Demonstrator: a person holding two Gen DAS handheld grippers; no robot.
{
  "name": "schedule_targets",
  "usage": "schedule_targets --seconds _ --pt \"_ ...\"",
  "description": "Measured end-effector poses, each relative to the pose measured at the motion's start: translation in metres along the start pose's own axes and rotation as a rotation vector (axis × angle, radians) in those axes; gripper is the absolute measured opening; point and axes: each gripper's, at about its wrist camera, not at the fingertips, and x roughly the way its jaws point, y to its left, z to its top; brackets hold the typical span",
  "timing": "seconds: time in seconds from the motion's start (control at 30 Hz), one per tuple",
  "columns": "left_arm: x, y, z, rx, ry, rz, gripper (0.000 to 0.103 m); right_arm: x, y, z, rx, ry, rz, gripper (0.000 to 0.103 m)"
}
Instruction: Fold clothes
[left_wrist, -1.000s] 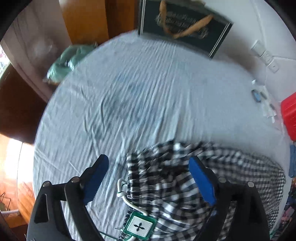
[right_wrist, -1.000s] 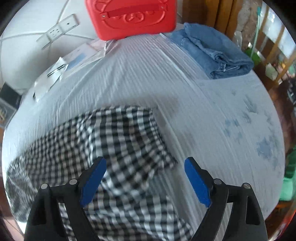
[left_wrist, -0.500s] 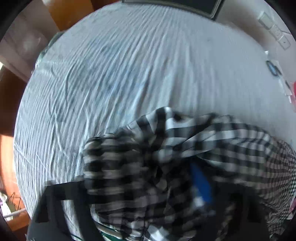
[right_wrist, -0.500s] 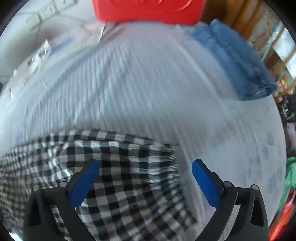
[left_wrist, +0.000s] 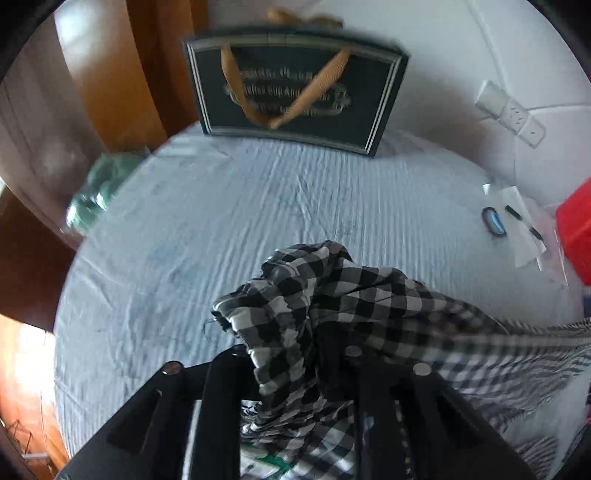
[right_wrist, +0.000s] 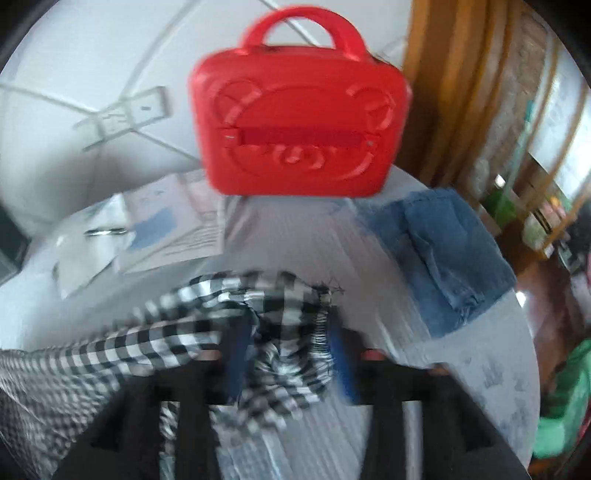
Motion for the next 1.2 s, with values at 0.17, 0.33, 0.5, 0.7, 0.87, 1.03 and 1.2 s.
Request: schedule_targets --seconds 0.17,0.33,0.5,0.7,0.87,1.03,1.2 --pt "-0.016 0.026 -0.012 -0.006 -0.003 -0.040 0.062 -0.010 -0.011 -0.028 0.043 0.042 0.054 0.065" --pt "-0.037 0.069 -0.061 -0.011 0.026 -0.018 0.075 -0.029 -0.040 -0.106 0.067 0.133 0.063 0.070" --pt "-0.018 0.094 -0.128 -0.022 0.126 -0.002 0.074 -0.047 -0.074 -0.190 0.122 0.234 0.051 0.072" --pt "0.008 0.090 -0.171 -0.052 0.172 -0.062 0.074 -0.070 -0.111 -0.249 0.221 0.287 0.038 0.080" --pt "0.024 0.061 -0.184 0.021 0.167 0.030 0.075 -0.088 -0.135 -0.276 0.308 0.287 0.054 0.083" --pt "0.027 0.052 -0.190 0.021 0.153 0.065 0.077 -0.085 -0.134 -0.294 0.319 0.314 0.087 0.084" --pt "0.005 0.060 -0.188 -0.040 0.123 0.086 0.021 -0.058 -0.100 -0.303 0.247 0.406 0.139 0.026"
